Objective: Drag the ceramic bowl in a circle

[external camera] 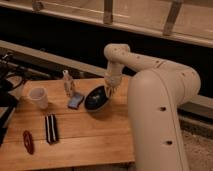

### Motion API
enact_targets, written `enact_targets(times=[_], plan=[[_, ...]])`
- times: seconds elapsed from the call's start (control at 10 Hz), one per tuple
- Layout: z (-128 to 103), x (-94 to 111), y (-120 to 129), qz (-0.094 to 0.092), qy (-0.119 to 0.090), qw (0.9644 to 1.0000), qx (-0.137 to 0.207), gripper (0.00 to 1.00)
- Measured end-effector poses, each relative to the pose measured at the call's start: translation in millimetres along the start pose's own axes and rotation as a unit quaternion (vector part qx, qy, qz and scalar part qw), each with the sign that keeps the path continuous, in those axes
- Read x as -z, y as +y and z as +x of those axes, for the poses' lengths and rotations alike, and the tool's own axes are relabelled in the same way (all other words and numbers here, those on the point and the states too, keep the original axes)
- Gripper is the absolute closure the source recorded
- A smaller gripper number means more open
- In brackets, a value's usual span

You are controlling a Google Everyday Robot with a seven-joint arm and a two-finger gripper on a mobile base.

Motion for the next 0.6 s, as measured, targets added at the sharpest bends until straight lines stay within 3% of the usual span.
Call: enact_targets(times=[0.1,0.6], plan=[[3.1,-0.6,0.8,0.001,0.0,1.0,0.004,0.19],[7.7,1.2,9.0,0.004,-0.006,0.9998,0.02,0.19]])
